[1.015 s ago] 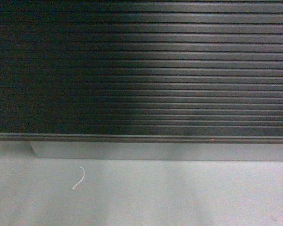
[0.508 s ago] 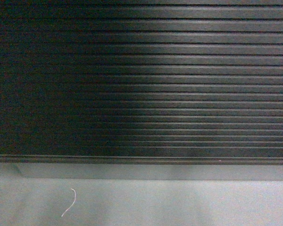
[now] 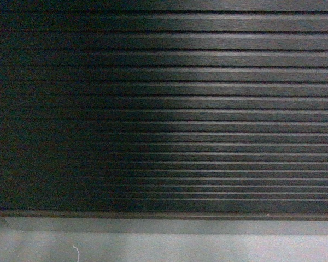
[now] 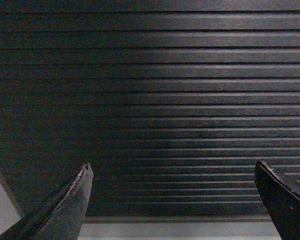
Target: Place dark red mango on scale at checkout
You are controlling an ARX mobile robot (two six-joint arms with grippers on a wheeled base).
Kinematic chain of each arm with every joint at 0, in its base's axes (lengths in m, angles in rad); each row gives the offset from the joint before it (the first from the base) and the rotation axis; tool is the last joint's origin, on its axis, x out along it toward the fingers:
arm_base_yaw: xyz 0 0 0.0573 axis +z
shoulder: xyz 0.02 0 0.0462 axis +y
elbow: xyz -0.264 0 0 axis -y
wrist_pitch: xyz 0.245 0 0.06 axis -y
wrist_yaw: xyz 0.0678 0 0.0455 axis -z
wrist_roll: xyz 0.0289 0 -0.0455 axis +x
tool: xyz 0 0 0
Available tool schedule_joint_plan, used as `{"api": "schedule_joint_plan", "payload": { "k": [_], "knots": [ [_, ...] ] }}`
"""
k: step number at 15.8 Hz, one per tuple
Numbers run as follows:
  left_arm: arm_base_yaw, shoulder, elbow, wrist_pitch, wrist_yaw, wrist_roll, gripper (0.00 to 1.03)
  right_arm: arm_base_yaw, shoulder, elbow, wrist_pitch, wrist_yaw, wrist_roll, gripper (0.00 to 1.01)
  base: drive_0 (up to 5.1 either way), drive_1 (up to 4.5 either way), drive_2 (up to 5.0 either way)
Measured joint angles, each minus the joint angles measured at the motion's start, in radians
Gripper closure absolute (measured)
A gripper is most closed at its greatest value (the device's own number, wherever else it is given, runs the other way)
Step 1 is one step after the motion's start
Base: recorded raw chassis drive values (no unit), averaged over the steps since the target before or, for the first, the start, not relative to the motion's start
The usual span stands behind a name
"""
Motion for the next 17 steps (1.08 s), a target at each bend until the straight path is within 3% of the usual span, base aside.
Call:
{"api": "schedule_joint_plan", "payload": {
  "k": [17],
  "knots": [
    [0.0, 0.0, 0.0, -0.003, 0.0, 0.0, 0.05, 0.0, 0.0, 0.0, -0.005, 0.0, 0.0, 0.03, 0.0, 2.89, -2.8]
  ]
}}
